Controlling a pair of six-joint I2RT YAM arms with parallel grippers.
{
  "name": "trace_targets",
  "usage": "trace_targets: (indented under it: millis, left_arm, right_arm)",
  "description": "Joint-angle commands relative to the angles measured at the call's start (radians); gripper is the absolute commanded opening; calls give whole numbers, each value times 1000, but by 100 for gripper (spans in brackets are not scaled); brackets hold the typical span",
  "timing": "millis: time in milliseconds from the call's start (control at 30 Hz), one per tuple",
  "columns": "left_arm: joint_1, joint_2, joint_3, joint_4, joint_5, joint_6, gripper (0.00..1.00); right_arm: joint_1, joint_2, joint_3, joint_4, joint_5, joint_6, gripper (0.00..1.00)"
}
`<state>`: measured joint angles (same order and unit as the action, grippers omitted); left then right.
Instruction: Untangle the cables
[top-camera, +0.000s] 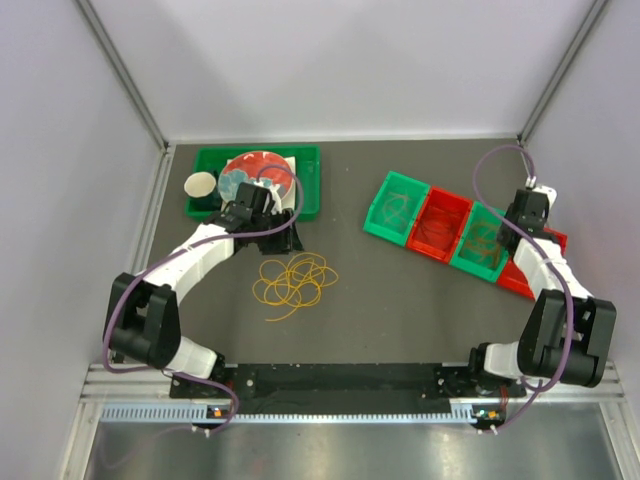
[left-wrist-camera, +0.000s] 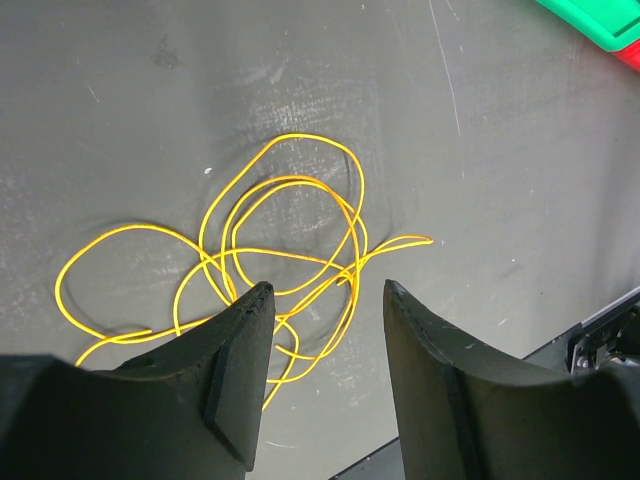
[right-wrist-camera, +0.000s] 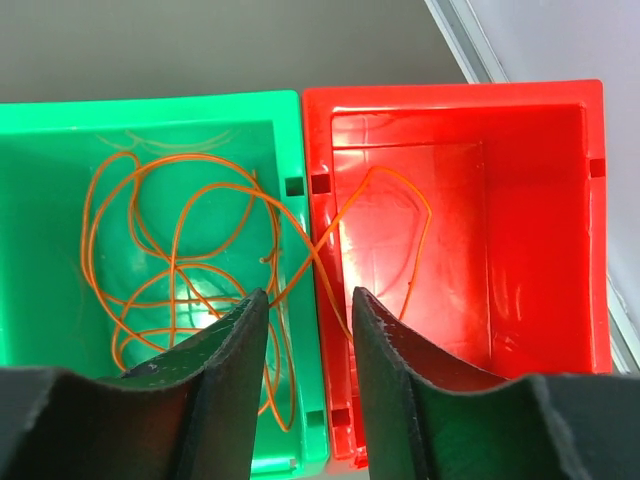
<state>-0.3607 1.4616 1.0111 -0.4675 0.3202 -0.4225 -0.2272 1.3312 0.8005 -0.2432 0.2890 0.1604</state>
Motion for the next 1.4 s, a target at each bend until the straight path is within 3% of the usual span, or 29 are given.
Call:
trace_targets:
  millis: [0, 233, 500, 867, 1167, 1367]
  left_arm:
    - [3, -35, 38, 1, -3, -9, 52]
    - [3, -29, 27, 15, 11, -12, 52]
    - [5, -30, 14, 29, 23, -18, 52]
    - [3, -37, 6, 38, 25, -21, 52]
    - [3, -43, 6, 38, 26, -25, 52]
    - [3, -47, 6, 36, 26, -25, 52]
  right_arm:
    - [0, -13, 52, 53, -1, 10, 39]
    - [0, -6, 78, 50, 15, 1, 44]
    - [0, 19, 80, 67, 21, 1, 35]
    - [0, 23, 68, 62, 38, 1, 41]
    - [0, 40, 66, 71, 15, 5, 32]
    - [0, 46, 57, 73, 18, 8, 33]
